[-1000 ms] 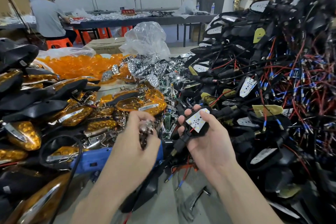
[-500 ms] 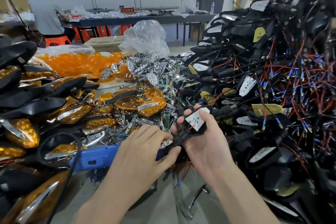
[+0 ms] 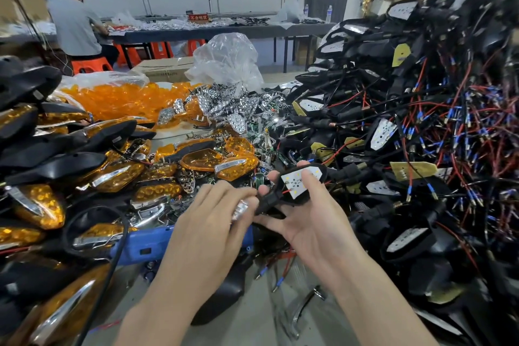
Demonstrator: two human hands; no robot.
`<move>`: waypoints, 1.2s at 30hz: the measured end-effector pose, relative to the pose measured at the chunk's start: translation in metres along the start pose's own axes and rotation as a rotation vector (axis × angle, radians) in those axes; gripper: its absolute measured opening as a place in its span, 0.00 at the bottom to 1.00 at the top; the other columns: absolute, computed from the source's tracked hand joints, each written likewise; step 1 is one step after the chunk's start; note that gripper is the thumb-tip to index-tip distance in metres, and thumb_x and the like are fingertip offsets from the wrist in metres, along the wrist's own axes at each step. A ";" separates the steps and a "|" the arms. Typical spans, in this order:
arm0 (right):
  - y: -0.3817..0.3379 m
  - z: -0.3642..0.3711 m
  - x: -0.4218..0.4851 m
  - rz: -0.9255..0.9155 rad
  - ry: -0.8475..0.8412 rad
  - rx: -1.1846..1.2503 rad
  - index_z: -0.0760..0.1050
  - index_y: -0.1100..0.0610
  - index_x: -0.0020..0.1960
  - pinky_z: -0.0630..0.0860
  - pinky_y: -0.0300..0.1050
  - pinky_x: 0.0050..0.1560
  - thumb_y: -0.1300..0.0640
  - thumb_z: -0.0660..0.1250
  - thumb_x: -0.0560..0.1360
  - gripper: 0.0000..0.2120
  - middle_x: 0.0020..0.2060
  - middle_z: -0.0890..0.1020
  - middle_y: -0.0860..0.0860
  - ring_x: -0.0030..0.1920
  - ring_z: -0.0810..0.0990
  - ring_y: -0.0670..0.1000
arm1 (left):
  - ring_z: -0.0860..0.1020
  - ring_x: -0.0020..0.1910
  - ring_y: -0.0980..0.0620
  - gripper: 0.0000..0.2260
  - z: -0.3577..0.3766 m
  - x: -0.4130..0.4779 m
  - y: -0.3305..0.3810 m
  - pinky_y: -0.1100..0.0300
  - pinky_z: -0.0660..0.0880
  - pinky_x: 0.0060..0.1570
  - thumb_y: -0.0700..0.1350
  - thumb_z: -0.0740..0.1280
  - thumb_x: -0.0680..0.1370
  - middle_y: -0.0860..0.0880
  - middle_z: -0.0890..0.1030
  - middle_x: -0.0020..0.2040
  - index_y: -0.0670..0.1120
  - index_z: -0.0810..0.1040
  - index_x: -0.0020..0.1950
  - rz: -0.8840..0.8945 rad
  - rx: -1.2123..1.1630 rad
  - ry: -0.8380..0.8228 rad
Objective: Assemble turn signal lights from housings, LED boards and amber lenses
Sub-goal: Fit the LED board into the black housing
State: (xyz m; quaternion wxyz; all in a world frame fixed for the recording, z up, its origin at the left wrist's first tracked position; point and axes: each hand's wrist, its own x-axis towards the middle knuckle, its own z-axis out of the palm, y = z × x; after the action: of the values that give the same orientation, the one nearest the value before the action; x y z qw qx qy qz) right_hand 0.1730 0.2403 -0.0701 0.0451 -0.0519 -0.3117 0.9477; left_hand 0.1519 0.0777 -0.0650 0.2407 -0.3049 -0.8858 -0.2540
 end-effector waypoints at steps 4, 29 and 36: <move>0.000 -0.002 -0.001 -0.009 -0.008 -0.004 0.76 0.51 0.56 0.81 0.68 0.44 0.52 0.58 0.86 0.09 0.49 0.85 0.59 0.43 0.85 0.57 | 0.77 0.39 0.54 0.16 -0.013 -0.002 0.004 0.60 0.70 0.36 0.62 0.50 0.82 0.54 0.77 0.38 0.57 0.73 0.46 -0.244 -0.331 0.185; -0.005 0.005 -0.006 -0.031 -0.018 -0.011 0.74 0.53 0.58 0.82 0.66 0.44 0.54 0.57 0.86 0.08 0.50 0.83 0.59 0.45 0.83 0.57 | 0.82 0.55 0.55 0.19 -0.009 0.005 0.008 0.63 0.78 0.54 0.61 0.74 0.71 0.56 0.81 0.54 0.66 0.76 0.61 -0.355 -0.939 -0.038; -0.006 0.008 -0.007 -0.082 0.009 -0.035 0.72 0.56 0.66 0.82 0.56 0.37 0.54 0.57 0.86 0.12 0.47 0.85 0.57 0.42 0.85 0.56 | 0.81 0.58 0.58 0.19 0.000 0.002 0.017 0.70 0.76 0.53 0.44 0.76 0.70 0.54 0.82 0.56 0.58 0.79 0.57 -0.247 -0.963 0.050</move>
State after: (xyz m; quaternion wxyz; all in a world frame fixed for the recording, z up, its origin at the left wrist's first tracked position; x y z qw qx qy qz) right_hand 0.1793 0.2394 -0.0598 0.0845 -0.0439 -0.3301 0.9391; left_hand 0.1613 0.0903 -0.0588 0.0618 -0.2682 -0.6912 -0.6682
